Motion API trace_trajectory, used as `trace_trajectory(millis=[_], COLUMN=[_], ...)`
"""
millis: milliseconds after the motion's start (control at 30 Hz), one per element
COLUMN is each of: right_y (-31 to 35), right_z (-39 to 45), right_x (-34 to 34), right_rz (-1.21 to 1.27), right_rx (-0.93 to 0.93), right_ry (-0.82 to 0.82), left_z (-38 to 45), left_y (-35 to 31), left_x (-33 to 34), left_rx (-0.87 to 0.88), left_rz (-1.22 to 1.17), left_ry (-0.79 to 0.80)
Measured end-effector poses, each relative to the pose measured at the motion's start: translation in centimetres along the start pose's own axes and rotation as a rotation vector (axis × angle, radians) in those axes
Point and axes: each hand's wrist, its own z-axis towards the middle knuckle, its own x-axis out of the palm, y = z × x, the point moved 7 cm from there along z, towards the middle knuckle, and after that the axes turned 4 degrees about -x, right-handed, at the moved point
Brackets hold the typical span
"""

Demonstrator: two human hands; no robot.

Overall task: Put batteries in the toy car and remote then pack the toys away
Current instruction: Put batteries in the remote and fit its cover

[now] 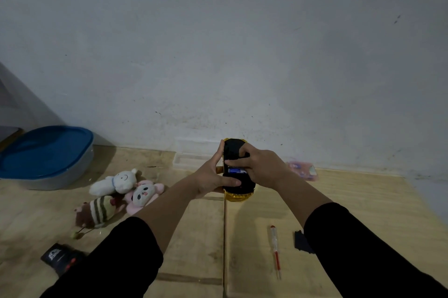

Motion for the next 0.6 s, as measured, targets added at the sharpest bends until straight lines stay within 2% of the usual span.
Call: trace_trajectory(millis=[33,167,267,367,600], right_y=[-0.1,-1.1,-0.7,-0.7,-1.2], right_z=[0.3,1.1,1.3,1.0,0.4], right_x=[-0.2,-1.3,-0.3,0.7,0.3], right_rz=[0.048,0.409,0.541,0.592,0.567], right_rx=[0.042,0.246,0.278,0.281,0.306], right_ry=[-0.007,-0.231,-0.202,-0.176,-0.269], left_z=[0.0,0.1,0.2,0.4,0.7], left_y=[0.0,-0.6,-0.8,-0.3,0.1], left_x=[0.0,0.3,0.7,0.7,0.2], left_rx=[-0.004,-0.014,-0.022,-0.039,-0.061], left_rz=[-0.002,0.020,0.024,0.009,-0.079], left_ry=[-0.001,0.031,0.056,0.041,-0.008])
